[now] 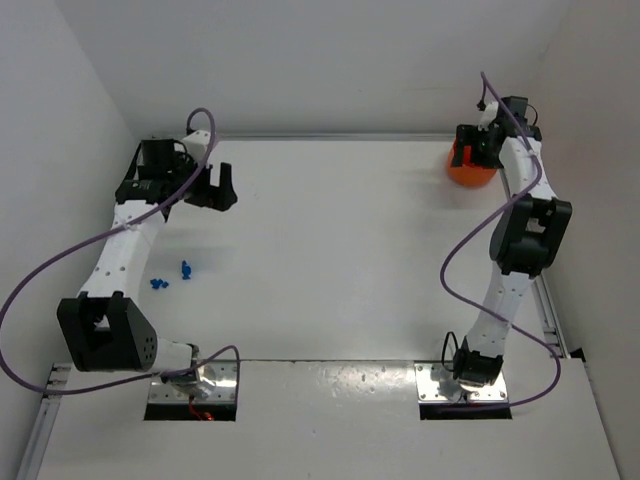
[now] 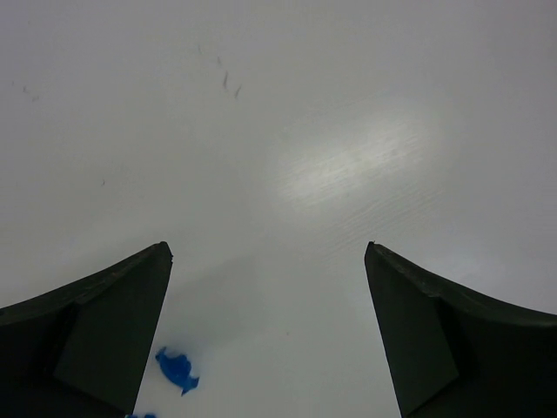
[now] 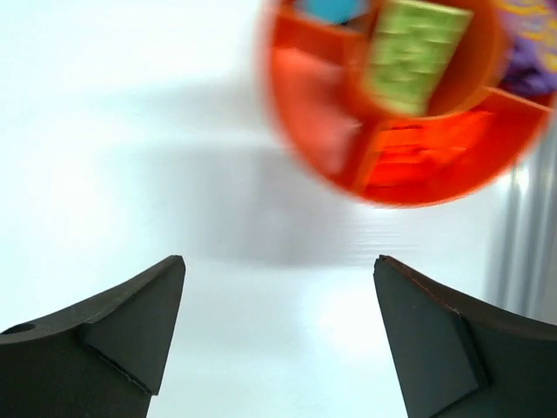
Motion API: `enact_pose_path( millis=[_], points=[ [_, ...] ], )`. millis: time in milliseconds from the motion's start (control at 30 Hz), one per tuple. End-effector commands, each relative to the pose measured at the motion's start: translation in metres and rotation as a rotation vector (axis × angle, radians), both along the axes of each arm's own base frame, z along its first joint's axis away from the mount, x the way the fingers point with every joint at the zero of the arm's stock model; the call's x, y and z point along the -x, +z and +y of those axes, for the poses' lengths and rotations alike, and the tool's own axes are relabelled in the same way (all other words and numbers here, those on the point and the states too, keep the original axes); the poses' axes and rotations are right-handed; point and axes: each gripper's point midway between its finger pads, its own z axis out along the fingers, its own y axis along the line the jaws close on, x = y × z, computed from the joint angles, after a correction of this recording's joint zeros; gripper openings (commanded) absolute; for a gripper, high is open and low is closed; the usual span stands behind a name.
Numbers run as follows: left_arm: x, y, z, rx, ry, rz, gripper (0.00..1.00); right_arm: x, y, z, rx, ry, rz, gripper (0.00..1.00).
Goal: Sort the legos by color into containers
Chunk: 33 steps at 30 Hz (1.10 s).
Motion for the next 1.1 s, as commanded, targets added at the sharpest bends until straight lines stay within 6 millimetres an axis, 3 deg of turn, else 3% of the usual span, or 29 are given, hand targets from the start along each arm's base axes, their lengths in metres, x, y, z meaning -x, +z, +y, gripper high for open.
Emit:
enact_pose_path(
  millis=[0, 33, 133, 200, 267, 367, 400, 433, 500, 600, 667, 867, 933, 1067],
  points=[
    [0.043, -0.024, 0.023, -0.055, -0.059, 0.141, 1.0, 0.013, 0.046, 0.054, -0.102, 0.188, -0.086, 0.9],
    [0.058, -0.031, 0.04, -0.08, -0.043, 0.168, 1.0, 0.02, 0.046, 0.06, -0.117, 0.217, -0.084, 0.9],
    [0.074, -0.031, 0.064, -0.114, 0.01, 0.163, 1.0, 0.032, 0.036, 0.093, -0.157, 0.308, -0.08, 0.9],
    [0.08, -0.031, 0.07, -0.136, 0.029, 0.165, 1.0, 0.034, 0.047, 0.1, -0.136, 0.334, -0.13, 0.9],
    [0.081, -0.028, 0.074, -0.158, 0.04, 0.133, 1.0, 0.034, 0.043, 0.098, -0.096, 0.321, -0.161, 0.91],
    [0.083, -0.028, 0.076, -0.183, 0.045, 0.08, 1.0, 0.035, 0.058, 0.093, -0.035, 0.285, -0.245, 0.91],
    [0.083, -0.033, 0.076, -0.183, 0.045, 0.083, 1.0, 0.041, 0.048, 0.094, -0.042, 0.284, -0.22, 0.91],
    [0.085, -0.04, 0.075, -0.181, 0.044, 0.09, 1.0, 0.04, 0.062, 0.095, -0.034, 0.292, -0.274, 0.91],
    [0.086, -0.041, 0.082, -0.206, 0.061, 0.084, 1.0, 0.052, 0.046, 0.1, -0.014, 0.377, -0.25, 0.91],
    [0.092, -0.058, 0.084, -0.217, 0.053, 0.151, 0.98, 0.064, 0.038, 0.122, -0.027, 0.514, -0.24, 0.91],
    [0.097, -0.065, 0.085, -0.214, 0.054, 0.203, 0.96, 0.073, 0.022, 0.129, -0.035, 0.551, -0.203, 0.91],
    [0.106, -0.076, 0.099, -0.238, 0.08, 0.313, 0.91, 0.07, -0.007, 0.162, -0.059, 0.693, -0.224, 0.91],
    [0.108, -0.079, 0.107, -0.262, 0.094, 0.354, 0.91, 0.076, -0.026, 0.175, -0.089, 0.75, -0.207, 0.91],
    [0.106, -0.086, 0.118, -0.32, 0.055, 0.41, 0.97, 0.078, -0.04, 0.201, -0.06, 0.874, -0.276, 0.91]
  ],
)
